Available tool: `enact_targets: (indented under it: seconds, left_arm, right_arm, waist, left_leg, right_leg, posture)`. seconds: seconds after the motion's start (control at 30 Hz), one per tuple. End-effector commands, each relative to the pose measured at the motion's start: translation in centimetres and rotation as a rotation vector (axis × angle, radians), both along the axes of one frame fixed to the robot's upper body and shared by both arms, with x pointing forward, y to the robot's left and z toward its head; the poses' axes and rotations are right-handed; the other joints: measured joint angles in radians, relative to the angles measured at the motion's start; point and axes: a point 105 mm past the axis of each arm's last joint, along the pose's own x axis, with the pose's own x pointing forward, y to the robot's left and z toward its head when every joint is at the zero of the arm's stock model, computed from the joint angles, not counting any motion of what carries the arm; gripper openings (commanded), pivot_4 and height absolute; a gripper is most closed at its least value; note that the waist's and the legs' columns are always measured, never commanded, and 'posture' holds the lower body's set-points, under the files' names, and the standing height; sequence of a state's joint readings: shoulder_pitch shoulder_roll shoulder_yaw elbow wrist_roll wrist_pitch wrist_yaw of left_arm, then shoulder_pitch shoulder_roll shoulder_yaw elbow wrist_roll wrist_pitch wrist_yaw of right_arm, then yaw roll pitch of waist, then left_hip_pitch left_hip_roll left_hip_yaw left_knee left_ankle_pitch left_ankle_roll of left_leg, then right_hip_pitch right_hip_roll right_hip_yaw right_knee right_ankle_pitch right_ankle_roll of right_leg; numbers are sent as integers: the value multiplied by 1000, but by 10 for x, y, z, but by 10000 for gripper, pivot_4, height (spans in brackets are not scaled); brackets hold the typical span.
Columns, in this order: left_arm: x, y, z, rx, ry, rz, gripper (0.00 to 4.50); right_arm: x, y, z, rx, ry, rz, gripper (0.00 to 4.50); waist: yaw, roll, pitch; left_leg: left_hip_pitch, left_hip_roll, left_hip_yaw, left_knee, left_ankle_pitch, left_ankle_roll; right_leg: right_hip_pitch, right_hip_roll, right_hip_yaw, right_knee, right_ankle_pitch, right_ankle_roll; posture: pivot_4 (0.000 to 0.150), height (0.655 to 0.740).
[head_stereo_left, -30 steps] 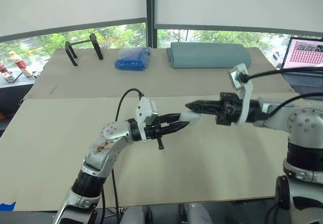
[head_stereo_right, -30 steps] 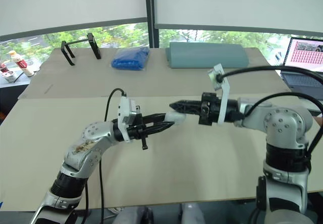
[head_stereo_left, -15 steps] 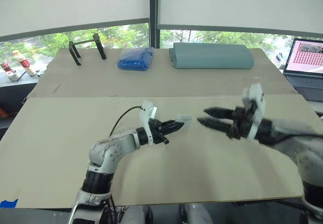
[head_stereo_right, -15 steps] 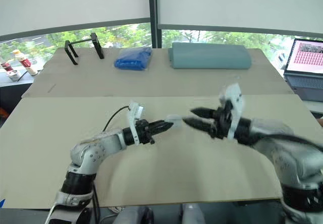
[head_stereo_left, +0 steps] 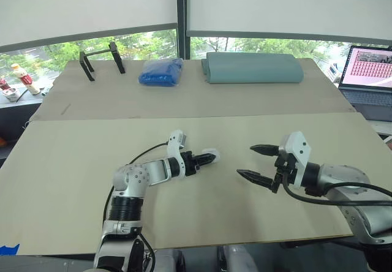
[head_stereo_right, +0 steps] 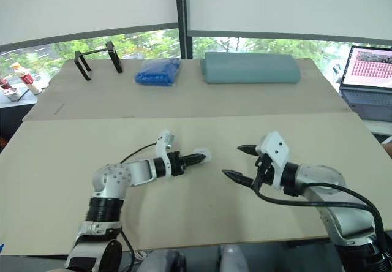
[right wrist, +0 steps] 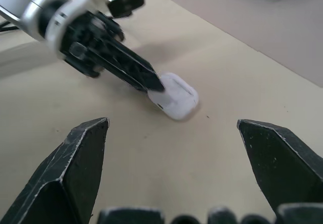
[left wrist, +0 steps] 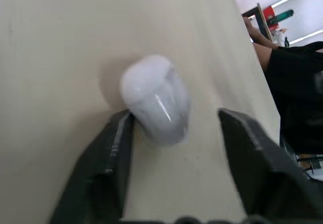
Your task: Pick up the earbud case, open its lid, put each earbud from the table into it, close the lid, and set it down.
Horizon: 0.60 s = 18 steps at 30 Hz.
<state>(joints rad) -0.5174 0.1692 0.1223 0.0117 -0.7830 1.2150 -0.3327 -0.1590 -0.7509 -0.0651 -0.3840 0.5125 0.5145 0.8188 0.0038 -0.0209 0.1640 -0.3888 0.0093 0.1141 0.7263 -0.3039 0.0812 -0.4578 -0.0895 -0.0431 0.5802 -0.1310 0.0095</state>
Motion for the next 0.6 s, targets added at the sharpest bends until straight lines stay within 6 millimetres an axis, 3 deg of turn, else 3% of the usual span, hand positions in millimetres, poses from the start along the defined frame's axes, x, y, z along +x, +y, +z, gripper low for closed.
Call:
enact_targets:
  seconds: [0.03,0.1,0.2,0.3,0.43,0.6]
  left_arm:
    - [-8,46,-5,114,-13,46,44206]
    - [0,84,5,188,-127,124,44206]
    - [12,129,36,406,-515,147,44206]
    - [18,159,47,572,-652,132,44206]
    - [28,174,67,640,-804,165,44206]
    - [26,168,69,617,-856,107,44206]
  right_arm:
    - [9,-13,18,5,-92,-23,45000]
    - [15,-22,17,-17,-96,-34,45000]
    - [22,-37,19,-9,-86,-76,45000]
    - [27,-46,25,38,-85,-121,45000]
    - [30,-54,28,87,-99,-196,45000]
    - [28,-51,22,91,-96,-222,45000]
  waist:
    - [-8,0,0]
    - [-16,0,0]
    - [-18,-1,0]
    - [-4,-1,0]
    - [17,-1,0]
    - [13,-1,0]
  left_leg:
    - [1,0,0,-1,0,0]
    - [3,1,1,-4,2,-3]
    - [8,2,2,-12,5,-8]
    - [4,4,1,-14,7,-12]
    - [2,5,1,-14,7,-11]
    - [-1,3,2,-13,7,-13]
  right_leg:
    - [0,0,0,0,0,0]
    - [0,1,1,1,-1,-1]
    - [0,2,1,1,-4,-3]
    - [-4,5,0,1,-1,-12]
    - [-5,3,-3,-1,0,-15]
    - [-6,-1,-6,-2,1,-10]
  posture:
    - [1500,7400]
    - [1500,7400]
    - [1500,7400]
    - [1500,7400]
    - [1500,7400]
    - [1500,7400]
